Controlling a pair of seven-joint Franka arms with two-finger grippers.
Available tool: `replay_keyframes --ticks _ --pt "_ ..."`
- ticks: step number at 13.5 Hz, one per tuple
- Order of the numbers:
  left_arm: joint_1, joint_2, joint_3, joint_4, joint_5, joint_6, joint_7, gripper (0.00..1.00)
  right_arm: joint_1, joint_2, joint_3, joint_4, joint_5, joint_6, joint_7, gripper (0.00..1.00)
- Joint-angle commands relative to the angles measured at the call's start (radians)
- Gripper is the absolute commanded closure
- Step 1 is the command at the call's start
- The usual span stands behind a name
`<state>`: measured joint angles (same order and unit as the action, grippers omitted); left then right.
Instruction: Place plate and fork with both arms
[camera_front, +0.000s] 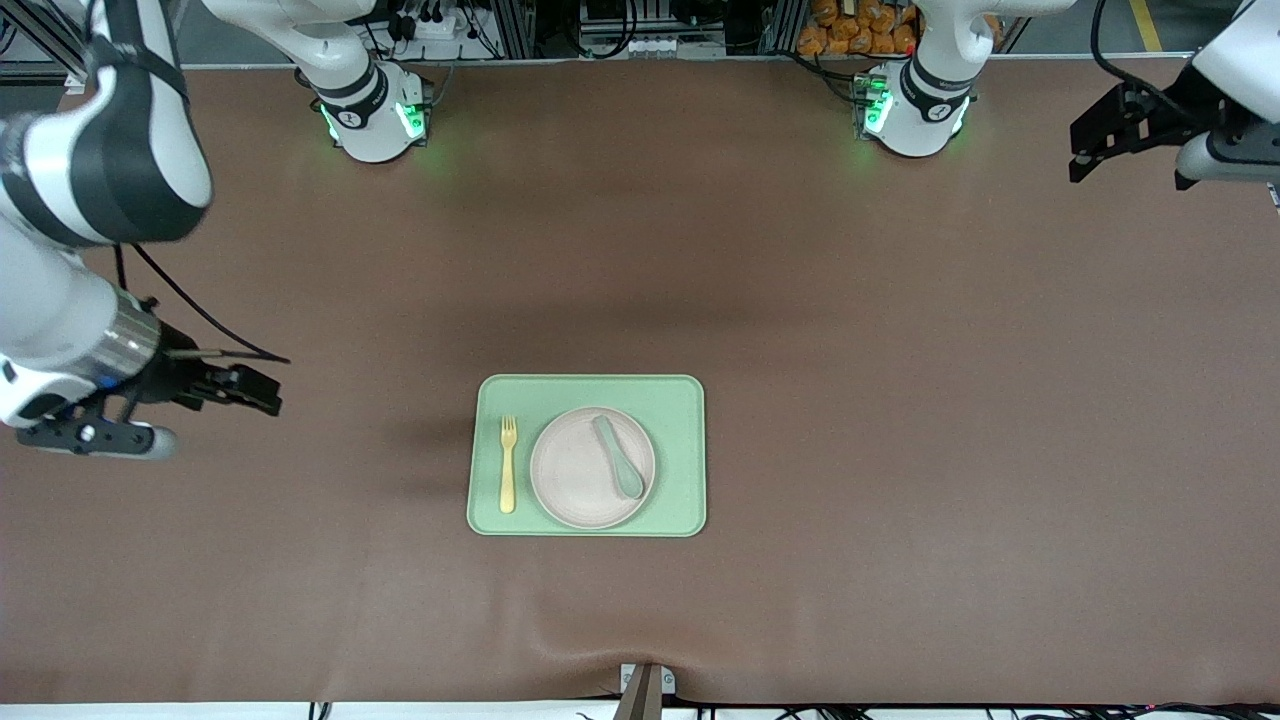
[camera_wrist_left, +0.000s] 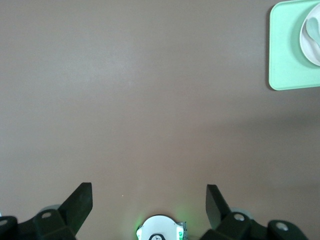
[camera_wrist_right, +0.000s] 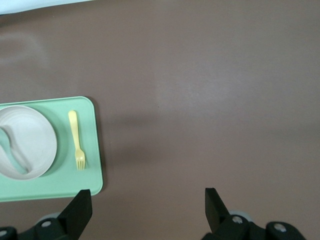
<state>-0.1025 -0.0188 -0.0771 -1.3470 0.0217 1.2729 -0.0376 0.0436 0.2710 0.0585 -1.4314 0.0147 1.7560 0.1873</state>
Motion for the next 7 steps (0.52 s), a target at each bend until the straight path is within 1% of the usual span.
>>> replay_keyframes --ticks 1,4,6,7 --pt "-0.003 -0.035 0.016 -0.034 -0.023 -0.029 0.045 0.0 -0.044 -0.103 0.03 -0.032 -0.005 -0.061 -0.064 0.0" --pt "-0.002 -0.032 0.017 -0.031 -0.031 -0.029 0.042 0.0 -0.054 -0.197 0.024 -0.052 -0.004 -0.141 -0.071 0.0" --pt "0.004 -0.038 0.016 -0.031 -0.029 -0.033 0.028 0.0 -0.051 -0.283 0.008 -0.098 0.002 -0.17 -0.075 0.0" --pt "0.024 -0.055 0.01 -0.031 -0.032 -0.043 0.03 0.0 -0.051 -0.318 0.001 -0.115 0.005 -0.171 -0.078 0.0"
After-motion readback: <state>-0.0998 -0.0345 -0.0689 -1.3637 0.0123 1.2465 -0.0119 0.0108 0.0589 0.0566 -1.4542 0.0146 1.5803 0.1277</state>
